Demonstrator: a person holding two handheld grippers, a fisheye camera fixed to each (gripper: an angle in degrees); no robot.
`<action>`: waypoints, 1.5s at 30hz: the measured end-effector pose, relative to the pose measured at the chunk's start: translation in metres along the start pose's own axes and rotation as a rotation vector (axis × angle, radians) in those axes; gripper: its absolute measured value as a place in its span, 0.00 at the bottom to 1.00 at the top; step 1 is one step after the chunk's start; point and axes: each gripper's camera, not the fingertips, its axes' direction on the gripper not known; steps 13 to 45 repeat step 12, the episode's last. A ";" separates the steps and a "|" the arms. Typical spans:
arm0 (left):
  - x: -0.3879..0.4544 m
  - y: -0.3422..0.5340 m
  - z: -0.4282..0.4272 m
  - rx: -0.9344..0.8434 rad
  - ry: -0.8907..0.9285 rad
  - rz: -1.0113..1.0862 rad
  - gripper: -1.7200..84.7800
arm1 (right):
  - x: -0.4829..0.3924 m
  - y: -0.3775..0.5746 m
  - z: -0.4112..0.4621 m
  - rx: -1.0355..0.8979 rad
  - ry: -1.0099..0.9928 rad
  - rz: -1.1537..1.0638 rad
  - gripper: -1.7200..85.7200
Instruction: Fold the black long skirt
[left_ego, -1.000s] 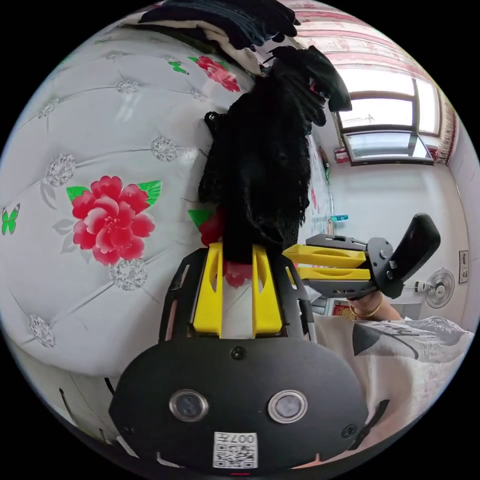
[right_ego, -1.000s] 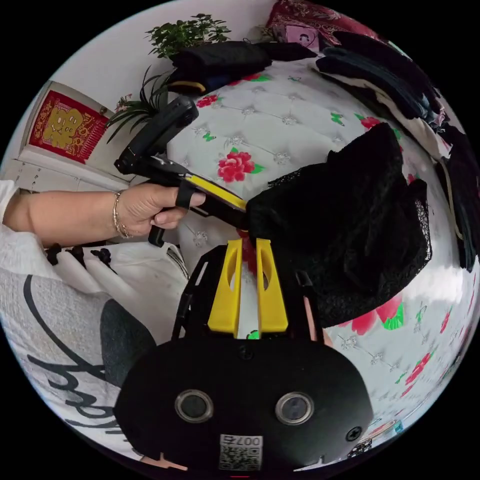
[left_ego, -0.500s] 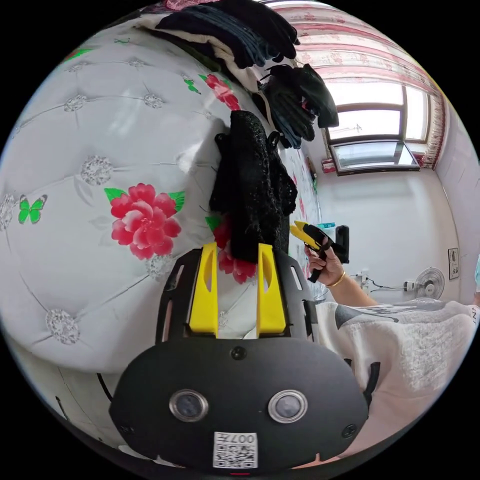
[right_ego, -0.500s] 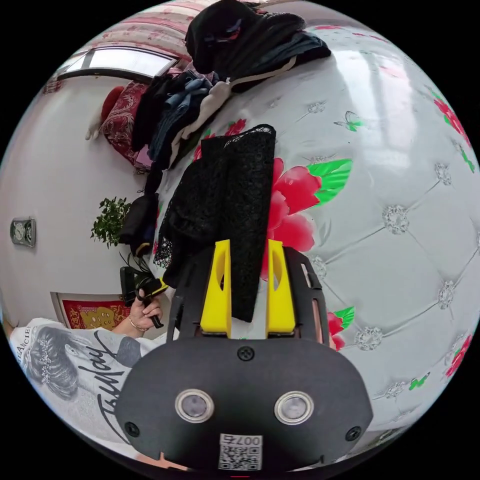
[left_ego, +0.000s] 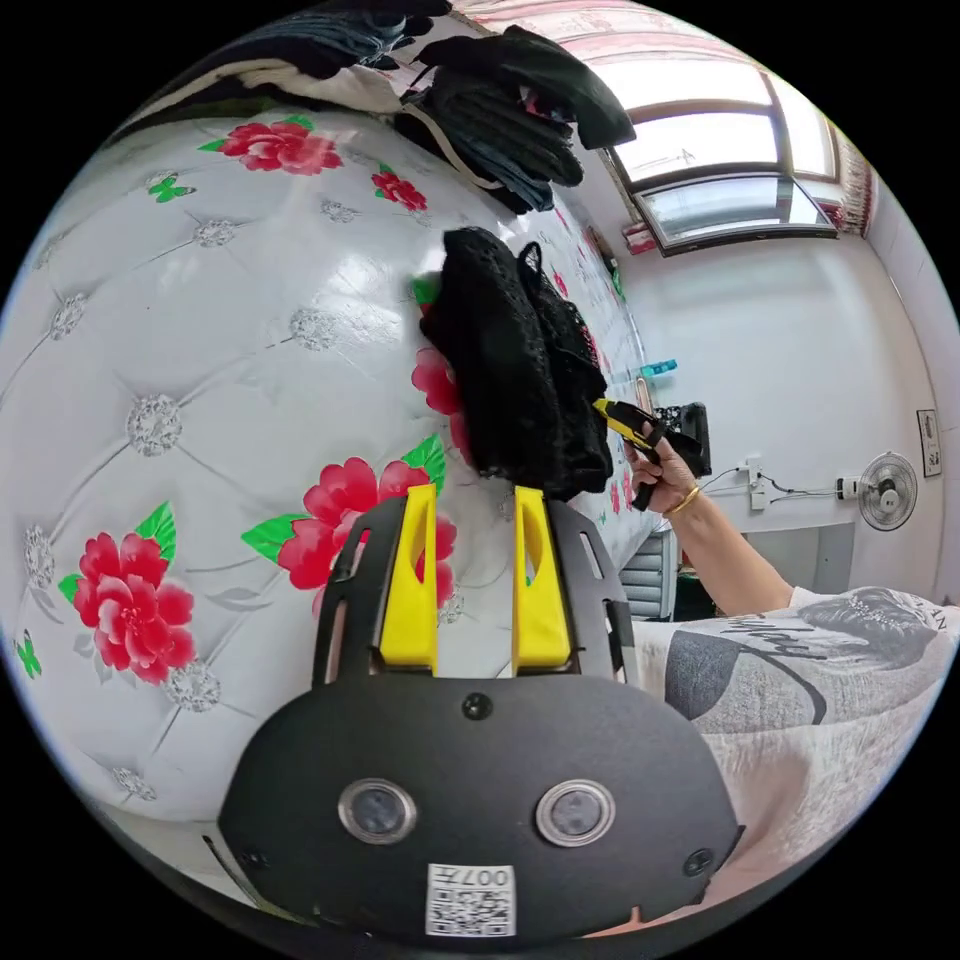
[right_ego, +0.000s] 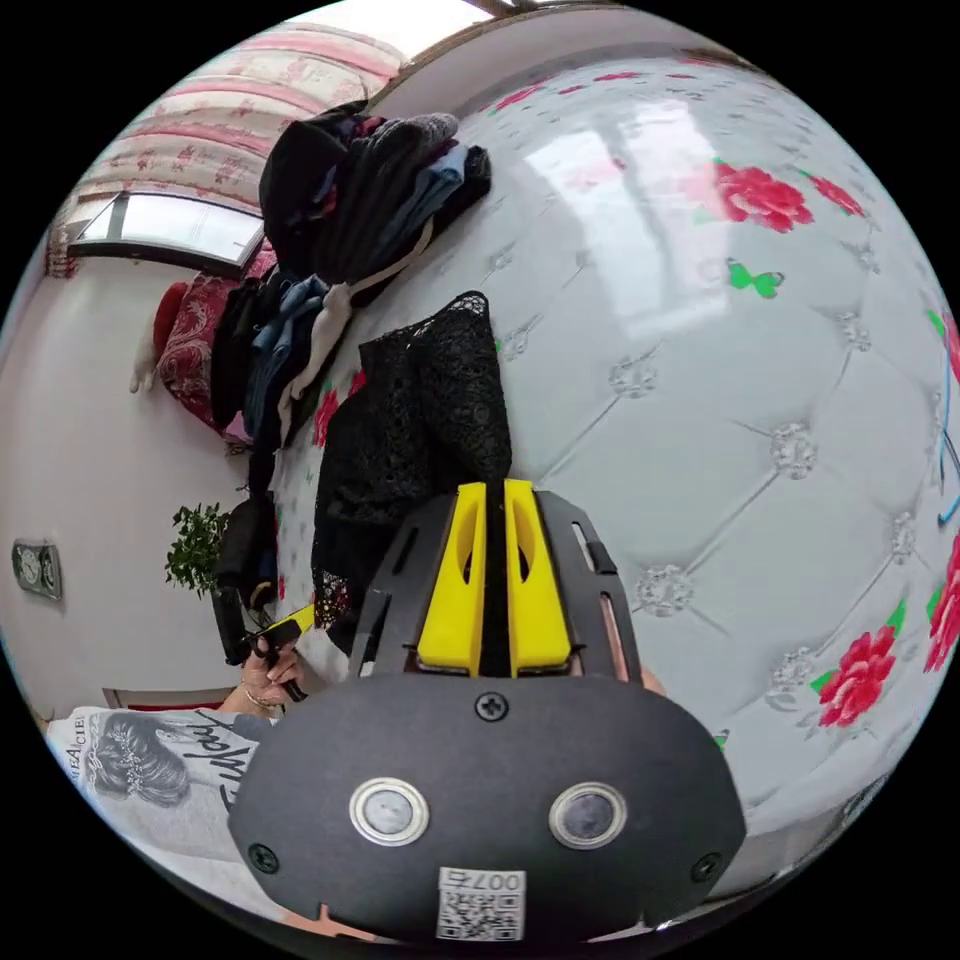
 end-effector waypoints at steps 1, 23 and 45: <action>-0.003 0.001 -0.004 0.021 -0.013 -0.026 0.15 | 0.021 -0.004 -0.025 0.059 0.071 0.045 0.03; -0.056 0.028 -0.163 0.562 -0.525 -0.409 0.16 | 0.003 0.023 -0.113 0.373 0.559 -0.018 0.02; -0.056 0.028 -0.163 0.562 -0.525 -0.409 0.16 | 0.003 0.023 -0.113 0.373 0.559 -0.018 0.02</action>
